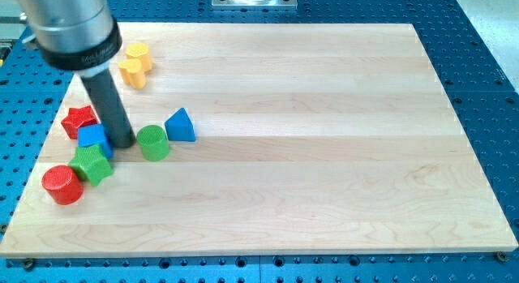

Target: Push the blue cube into the green star and the red circle

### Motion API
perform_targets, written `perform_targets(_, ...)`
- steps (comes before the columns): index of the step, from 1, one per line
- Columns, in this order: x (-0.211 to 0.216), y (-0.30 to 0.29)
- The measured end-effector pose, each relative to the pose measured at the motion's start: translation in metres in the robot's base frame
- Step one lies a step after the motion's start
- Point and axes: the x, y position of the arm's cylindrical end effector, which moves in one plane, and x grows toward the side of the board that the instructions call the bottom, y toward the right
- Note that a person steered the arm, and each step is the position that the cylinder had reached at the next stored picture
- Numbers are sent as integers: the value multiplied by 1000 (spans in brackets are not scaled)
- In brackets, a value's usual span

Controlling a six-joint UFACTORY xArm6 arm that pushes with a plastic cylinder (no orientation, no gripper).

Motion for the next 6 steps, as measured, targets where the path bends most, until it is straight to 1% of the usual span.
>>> perform_targets(1,8,11)
perform_targets(2,-25,23)
perform_targets(3,-38,-2)
perform_targets(4,-27,-33)
perform_targets(5,-14,-50)
perform_targets(6,4,-51)
